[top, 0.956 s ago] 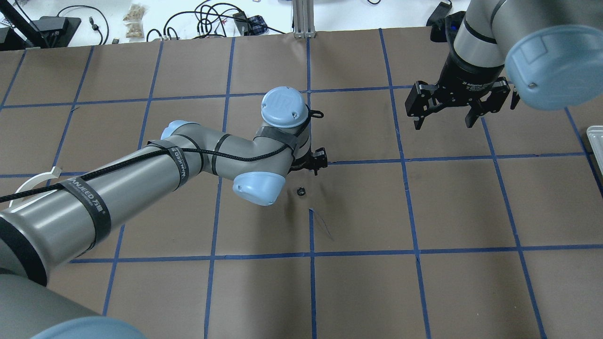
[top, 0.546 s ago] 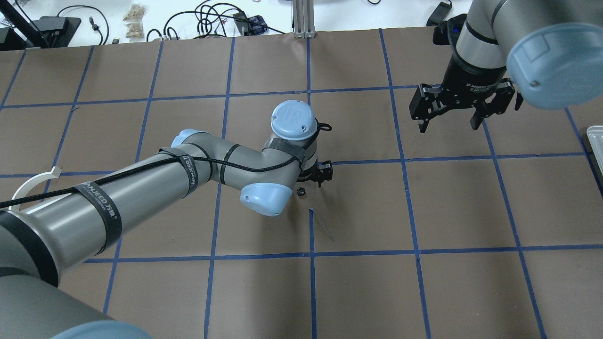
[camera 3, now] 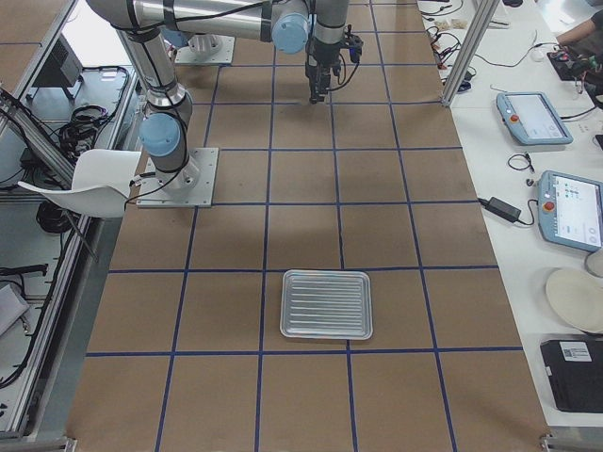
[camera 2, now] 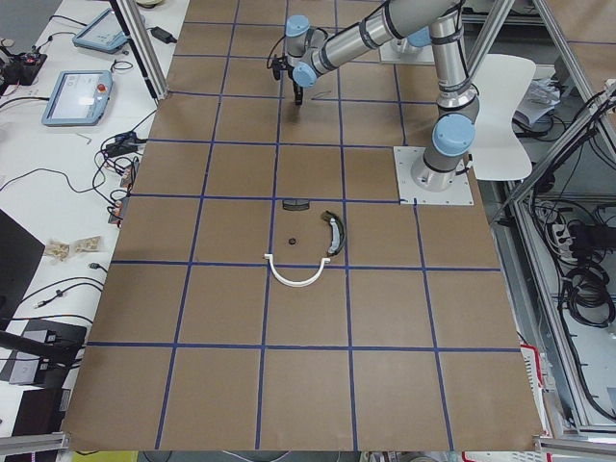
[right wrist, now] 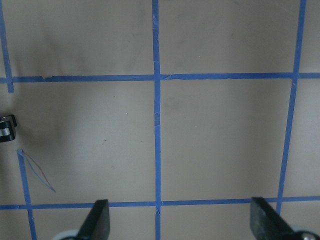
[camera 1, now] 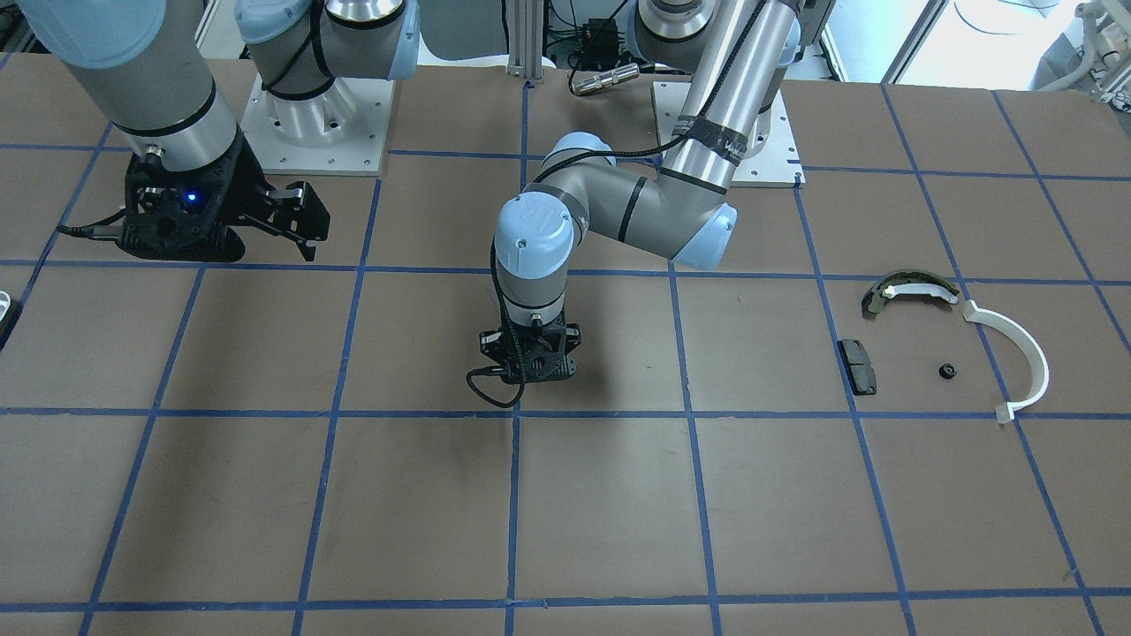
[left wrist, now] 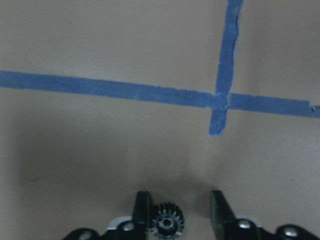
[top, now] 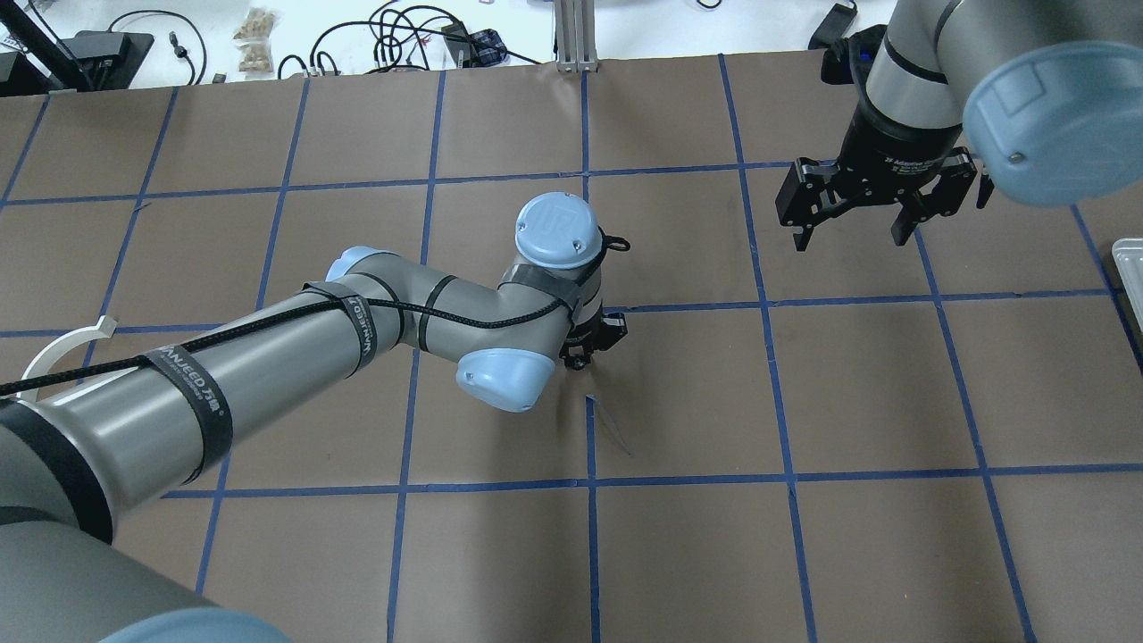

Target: Place bearing gear from tray to pile

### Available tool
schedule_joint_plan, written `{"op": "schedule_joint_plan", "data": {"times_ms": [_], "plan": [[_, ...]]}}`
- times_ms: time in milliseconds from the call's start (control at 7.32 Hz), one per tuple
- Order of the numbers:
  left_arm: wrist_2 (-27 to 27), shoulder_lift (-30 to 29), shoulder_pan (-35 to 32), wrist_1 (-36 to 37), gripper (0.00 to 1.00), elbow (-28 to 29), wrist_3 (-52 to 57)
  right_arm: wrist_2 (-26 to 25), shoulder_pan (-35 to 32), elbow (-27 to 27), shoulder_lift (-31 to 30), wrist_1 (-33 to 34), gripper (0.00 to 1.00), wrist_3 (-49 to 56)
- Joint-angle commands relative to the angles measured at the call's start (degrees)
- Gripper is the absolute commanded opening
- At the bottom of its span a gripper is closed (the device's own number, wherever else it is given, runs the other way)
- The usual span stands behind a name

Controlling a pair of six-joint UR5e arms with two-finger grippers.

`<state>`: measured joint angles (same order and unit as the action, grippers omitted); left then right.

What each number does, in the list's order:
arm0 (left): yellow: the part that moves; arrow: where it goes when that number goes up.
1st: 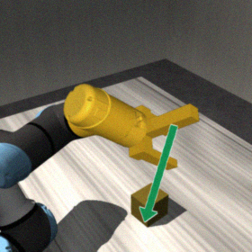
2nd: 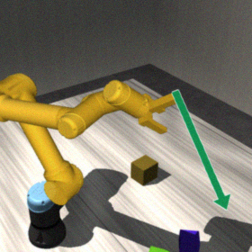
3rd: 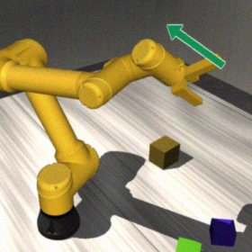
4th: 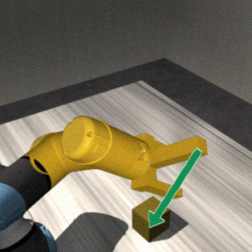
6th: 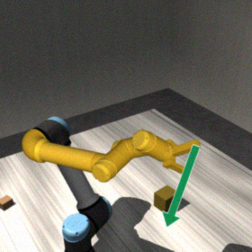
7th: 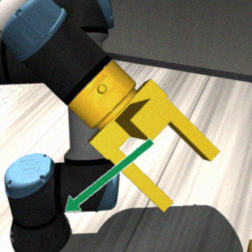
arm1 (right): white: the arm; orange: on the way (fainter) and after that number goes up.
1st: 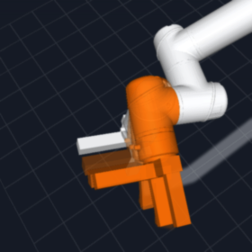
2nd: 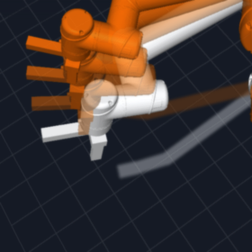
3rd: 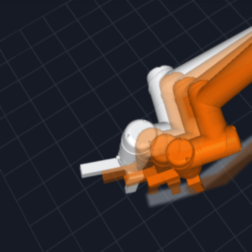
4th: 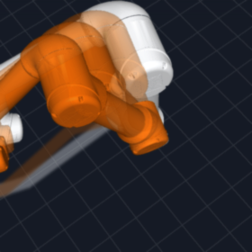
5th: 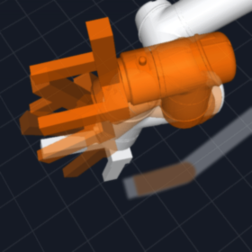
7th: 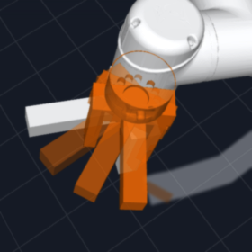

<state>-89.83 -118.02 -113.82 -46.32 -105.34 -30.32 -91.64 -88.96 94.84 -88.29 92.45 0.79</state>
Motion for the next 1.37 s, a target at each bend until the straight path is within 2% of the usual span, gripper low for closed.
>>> {"op": "schedule_joint_plan", "data": {"times_ms": [0,137,546,820,956,1230], "plan": [[-0.26,1.64,0.43,-1.04,0.00,0.65,1.65,0.32,-0.08,-0.09,-0.04,0.10,1.00,0.09],[-0.35,3.05,2.18,-3.23,0.00,2.31,3.14,-0.03,-0.08,0.17,0.05,-0.08,1.00,0.09],[-0.87,6.92,15.69,-27.08,0.00,13.02,18.65,0.14,-0.16,-0.18,-0.04,0.01,1.00,0.18],[-3.23,7.54,27.71,-29.26,0.00,12.18,33.77,0.23,-0.52,-0.27,-0.13,0.01,1.00,0.18],[-7.77,7.89,31.60,-27.96,0.00,10.26,42.27,0.06,-0.52,0.08,-0.04,-0.16,1.00,0.18],[-8.26,8.94,42.74,-24.80,0.00,6.13,54.51,-0.65,-0.60,-0.09,0.05,0.27,1.00,-0.43]]}}
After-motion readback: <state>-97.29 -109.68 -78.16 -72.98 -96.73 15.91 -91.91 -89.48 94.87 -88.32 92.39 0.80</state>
